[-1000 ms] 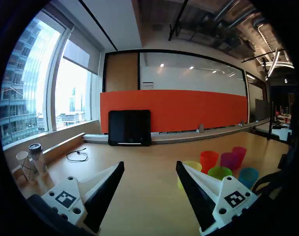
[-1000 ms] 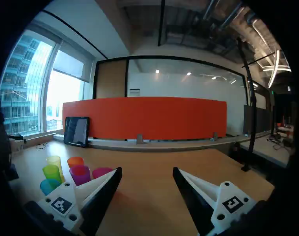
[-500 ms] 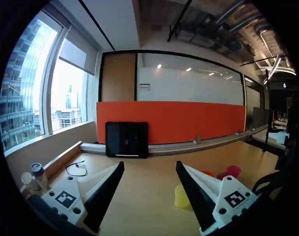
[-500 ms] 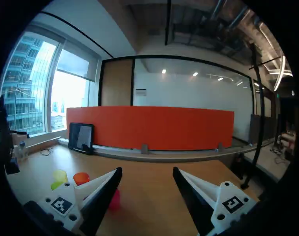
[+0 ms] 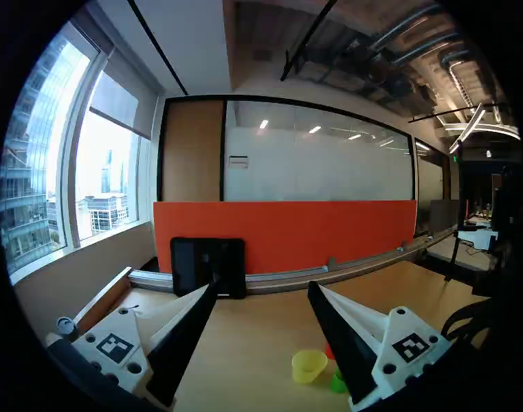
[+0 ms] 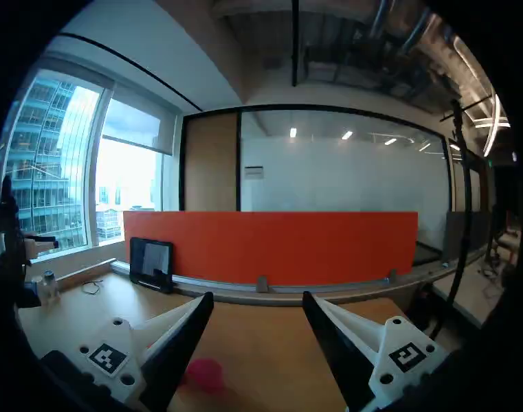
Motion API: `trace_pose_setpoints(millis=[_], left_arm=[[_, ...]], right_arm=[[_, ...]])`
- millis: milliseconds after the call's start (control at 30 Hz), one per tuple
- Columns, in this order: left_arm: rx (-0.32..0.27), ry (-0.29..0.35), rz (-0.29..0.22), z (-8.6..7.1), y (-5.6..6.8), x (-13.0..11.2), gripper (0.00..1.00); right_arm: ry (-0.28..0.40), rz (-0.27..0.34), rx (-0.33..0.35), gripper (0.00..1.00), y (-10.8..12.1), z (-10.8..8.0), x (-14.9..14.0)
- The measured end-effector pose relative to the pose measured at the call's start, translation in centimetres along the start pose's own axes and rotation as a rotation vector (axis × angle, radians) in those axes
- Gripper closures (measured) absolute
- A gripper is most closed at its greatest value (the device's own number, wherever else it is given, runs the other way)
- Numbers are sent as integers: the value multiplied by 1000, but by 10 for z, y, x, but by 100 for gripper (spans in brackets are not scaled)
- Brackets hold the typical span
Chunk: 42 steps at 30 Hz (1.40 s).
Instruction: Pour water
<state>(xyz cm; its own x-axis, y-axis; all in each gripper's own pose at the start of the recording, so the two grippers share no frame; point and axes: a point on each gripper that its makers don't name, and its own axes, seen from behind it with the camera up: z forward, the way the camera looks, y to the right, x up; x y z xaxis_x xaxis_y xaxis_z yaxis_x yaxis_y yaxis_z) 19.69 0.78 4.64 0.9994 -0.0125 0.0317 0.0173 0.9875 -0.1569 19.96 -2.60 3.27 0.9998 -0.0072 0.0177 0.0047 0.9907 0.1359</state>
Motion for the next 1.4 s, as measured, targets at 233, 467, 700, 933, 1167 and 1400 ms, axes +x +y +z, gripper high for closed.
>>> trace_pose_setpoints(millis=[233,467,700,933,1167,1400], left_arm=[[-37,14,26,3,5,22,2],[-127,36,22,4,23,32,2],[-231,40,34,3,48,34,2],[-323,31,30,2,68,30,2],[-373,9,66,0,80,21,2],[-410,-18,83,-2,88,9,2]], right_arm=[[6,-8,30,0,-2,4,5],[19,3,154,0,-26,3,7],[30,8,304,0,-59,-6,15],[16,2,441,0,-93,-19,20],[-1,-38,515,0,-115,-26,15],[-28,-59,587,0,-128,-33,7]])
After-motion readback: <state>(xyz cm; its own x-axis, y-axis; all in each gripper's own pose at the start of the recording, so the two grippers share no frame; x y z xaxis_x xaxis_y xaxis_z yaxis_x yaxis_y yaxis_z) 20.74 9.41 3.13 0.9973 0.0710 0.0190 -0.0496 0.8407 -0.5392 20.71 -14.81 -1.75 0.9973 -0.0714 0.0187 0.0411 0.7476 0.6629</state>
